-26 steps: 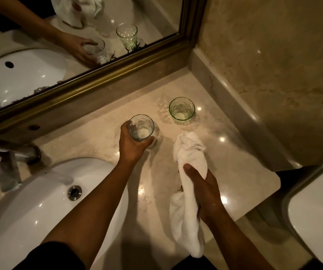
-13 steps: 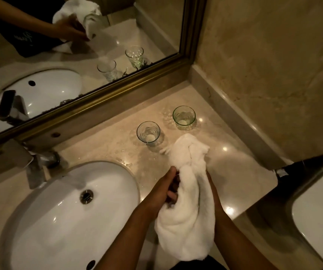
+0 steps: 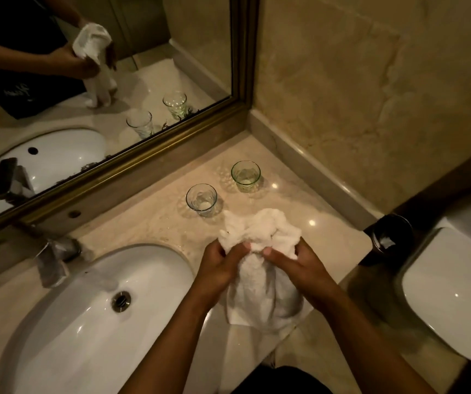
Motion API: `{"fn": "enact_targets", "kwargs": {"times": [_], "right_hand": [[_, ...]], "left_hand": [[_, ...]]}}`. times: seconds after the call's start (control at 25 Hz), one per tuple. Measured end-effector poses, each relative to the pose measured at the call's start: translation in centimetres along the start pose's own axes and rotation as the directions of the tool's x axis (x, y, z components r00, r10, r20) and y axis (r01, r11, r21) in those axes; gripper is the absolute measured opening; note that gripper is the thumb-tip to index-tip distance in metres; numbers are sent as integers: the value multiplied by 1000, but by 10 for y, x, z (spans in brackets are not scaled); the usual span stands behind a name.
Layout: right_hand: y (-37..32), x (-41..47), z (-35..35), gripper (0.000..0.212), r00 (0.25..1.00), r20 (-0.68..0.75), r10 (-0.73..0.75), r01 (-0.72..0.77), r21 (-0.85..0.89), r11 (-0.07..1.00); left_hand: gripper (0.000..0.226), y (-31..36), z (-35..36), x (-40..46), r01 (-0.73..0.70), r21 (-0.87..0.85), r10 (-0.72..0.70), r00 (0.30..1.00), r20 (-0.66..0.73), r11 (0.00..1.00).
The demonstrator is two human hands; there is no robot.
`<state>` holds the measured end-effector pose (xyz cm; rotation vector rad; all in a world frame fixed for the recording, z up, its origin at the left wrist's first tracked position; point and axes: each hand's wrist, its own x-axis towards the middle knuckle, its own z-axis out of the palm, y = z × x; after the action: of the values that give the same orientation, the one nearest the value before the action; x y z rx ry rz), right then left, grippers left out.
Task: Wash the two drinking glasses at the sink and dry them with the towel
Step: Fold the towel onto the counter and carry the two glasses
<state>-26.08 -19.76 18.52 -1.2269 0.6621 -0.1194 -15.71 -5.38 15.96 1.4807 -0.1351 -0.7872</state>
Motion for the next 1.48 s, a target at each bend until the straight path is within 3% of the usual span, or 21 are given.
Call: {"fn": "enact_targets", "kwargs": {"times": [0.12, 0.2, 0.28, 0.36, 0.44, 0.52, 0.64, 0.72, 0.76, 0.88, 0.96, 1.08, 1.16, 1.24, 1.28, 1.36, 1.44, 1.48], "right_hand": [[-9, -4, -22, 43, 997, -68, -34, 44, 147, 988], [-21, -7, -40, 56, 1000, 20, -24, 15, 343, 939], [-30, -7, -47, 78, 986, 168, -2, -53, 323, 945], [-38, -5, -46, 89, 951, 304, 62, -103, 121, 987], [-54, -5, -45, 86, 886, 442, 141, -116, -82, 990], [-75, -10, -42, 78, 832, 526, 178, 4, -327, 945], [-90, -18, -10, 58, 895, 436, 98, 268, -699, 663], [-88, -19, 8, 34, 948, 292, -128, 317, -819, 478], [-88, -18, 14, 16, 947, 257, -192, 319, -813, 487], [-103, -14, 21, 3, 956, 234, -178, 293, -739, 607], [-114, -13, 29, 10, 968, 197, -154, 244, -598, 763], [-126, -17, 40, 20, 983, 176, -54, 107, -305, 946], [-136, -21, 37, 21, 977, 213, -28, 62, -155, 986], [-143, -22, 28, 28, 972, 232, -34, 40, -20, 999], [-142, -20, 19, 32, 975, 220, -38, 33, 26, 999], [-135, -12, -6, 37, 986, 165, -8, -1, 53, 999], [-120, 2, -36, 39, 995, 83, 62, -61, -18, 998], [-111, 11, -51, 35, 995, 41, 94, -90, -100, 991]], "left_hand": [[48, 14, -8, 1, -90, 22, 90, 996, 0, 996], [66, 21, -15, -1, -132, 9, 132, 991, 24, 991], [68, 36, -17, -6, -166, 71, 156, 980, 123, 984], [53, 49, -17, -5, -191, 175, 145, 958, 248, 966], [46, 63, -14, -1, -231, 304, 124, 935, 333, 924], [50, 71, -10, 3, -292, 479, 154, 939, 306, 828], [59, 75, 4, 1, -296, 692, 259, 952, 161, 659], [64, 75, 11, -3, -282, 721, 292, 949, 115, 632], [67, 72, 10, -4, -264, 668, 289, 954, 77, 696], [76, 45, -8, 8, -156, 298, 214, 962, -172, 942], [76, 9, -19, 14, 51, 75, -25, 946, -322, 996], [78, -46, -26, 5, 425, -166, -454, 862, -226, 890], [88, -62, -26, -4, 580, -341, -610, 792, 23, 740], [98, -60, -25, -14, 624, -534, -559, 772, 304, 571], [99, -59, -25, -18, 603, -615, -488, 790, 372, 508], [91, -56, -29, -22, 481, -748, -374, 867, 329, 458], [82, -51, -43, -24, 382, -753, -322, 917, 236, 536], [83, -49, -50, -24, 399, -734, -316, 913, 260, 549]]}}
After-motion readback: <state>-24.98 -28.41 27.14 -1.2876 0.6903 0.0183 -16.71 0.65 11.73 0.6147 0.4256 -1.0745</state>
